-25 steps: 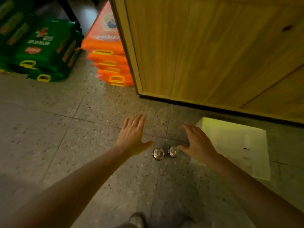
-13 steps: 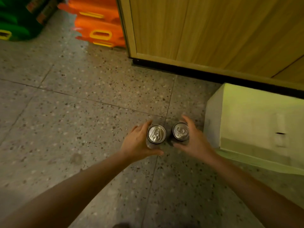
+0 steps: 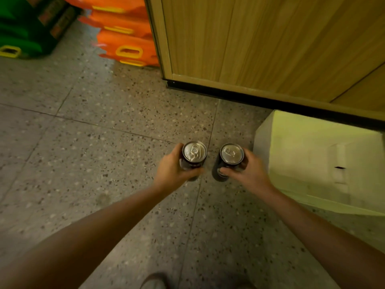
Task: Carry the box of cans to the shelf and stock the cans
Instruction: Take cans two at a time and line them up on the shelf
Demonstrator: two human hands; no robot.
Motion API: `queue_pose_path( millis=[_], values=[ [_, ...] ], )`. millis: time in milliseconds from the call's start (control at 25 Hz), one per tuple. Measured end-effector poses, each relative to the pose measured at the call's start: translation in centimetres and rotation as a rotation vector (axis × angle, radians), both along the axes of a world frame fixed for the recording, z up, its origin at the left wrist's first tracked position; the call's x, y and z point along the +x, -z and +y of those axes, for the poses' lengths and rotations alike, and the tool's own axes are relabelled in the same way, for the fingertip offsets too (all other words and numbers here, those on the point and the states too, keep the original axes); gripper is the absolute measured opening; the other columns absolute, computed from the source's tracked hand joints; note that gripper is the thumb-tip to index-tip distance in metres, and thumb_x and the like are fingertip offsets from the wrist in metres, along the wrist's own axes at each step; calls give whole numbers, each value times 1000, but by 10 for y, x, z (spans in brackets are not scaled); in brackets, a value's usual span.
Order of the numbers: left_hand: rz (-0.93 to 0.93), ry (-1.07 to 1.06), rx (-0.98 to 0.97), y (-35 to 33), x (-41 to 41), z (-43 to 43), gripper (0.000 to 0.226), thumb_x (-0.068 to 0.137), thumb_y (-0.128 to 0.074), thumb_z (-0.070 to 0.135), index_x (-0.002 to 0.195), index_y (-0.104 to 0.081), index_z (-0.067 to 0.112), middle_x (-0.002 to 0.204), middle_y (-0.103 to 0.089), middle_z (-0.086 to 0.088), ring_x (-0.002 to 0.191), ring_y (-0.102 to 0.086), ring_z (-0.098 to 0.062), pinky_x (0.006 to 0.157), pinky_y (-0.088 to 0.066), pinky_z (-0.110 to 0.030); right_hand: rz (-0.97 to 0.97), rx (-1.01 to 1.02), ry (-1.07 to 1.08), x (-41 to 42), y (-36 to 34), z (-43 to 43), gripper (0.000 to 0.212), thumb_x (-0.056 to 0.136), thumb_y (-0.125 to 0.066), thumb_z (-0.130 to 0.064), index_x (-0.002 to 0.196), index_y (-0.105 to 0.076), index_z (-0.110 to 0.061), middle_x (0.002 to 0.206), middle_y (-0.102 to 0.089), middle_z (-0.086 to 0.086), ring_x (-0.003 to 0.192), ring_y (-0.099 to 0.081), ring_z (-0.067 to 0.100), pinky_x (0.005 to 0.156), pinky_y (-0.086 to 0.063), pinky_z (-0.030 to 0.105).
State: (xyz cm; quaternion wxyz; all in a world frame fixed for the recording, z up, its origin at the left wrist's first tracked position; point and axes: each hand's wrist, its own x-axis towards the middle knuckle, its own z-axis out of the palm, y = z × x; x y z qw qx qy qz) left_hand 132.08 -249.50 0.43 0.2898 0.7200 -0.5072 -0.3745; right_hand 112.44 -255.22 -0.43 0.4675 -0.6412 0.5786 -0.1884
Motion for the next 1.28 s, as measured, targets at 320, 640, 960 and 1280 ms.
queue_pose_path(
  millis=[320, 640, 960, 1280],
  values=[
    [5, 51, -76, -340, 4, -54, 66, 60, -83, 29, 119, -55, 15, 116, -67, -3, 102, -62, -14, 90, -53, -35, -125, -1, 69, -5, -345, -35, 60, 69, -76, -15, 123, -50, -11, 115, -60, 6, 105, -56, 17, 87, -44, 28],
    [114, 185, -203, -677, -19, -88, 66, 64, -80, 32, 122, -55, 17, 121, -65, -2, 111, -60, -15, 94, -51, -36, -171, -165, 194, -27, -679, -51, 58, 71, -74, -21, 122, -49, -10, 125, -59, 10, 114, -55, 21, 90, -45, 31],
    [84, 399, -387, -869, -85, -115, 58, 67, -79, 30, 119, -57, 16, 119, -67, -3, 110, -62, -16, 93, -49, -31, -114, -395, 342, -78, -875, -43, 61, 74, -71, -29, 127, -47, -11, 129, -57, 11, 116, -54, 23, 88, -46, 28],
    [191, 522, -455, -949, -182, -160, 55, 67, -79, 26, 117, -59, 18, 114, -66, 2, 99, -59, -9, 78, -49, -23, -73, -570, 510, -160, -960, -65, 48, 77, -68, -29, 118, -54, -8, 121, -63, 12, 110, -59, 24, 79, -44, 26]
  ],
)
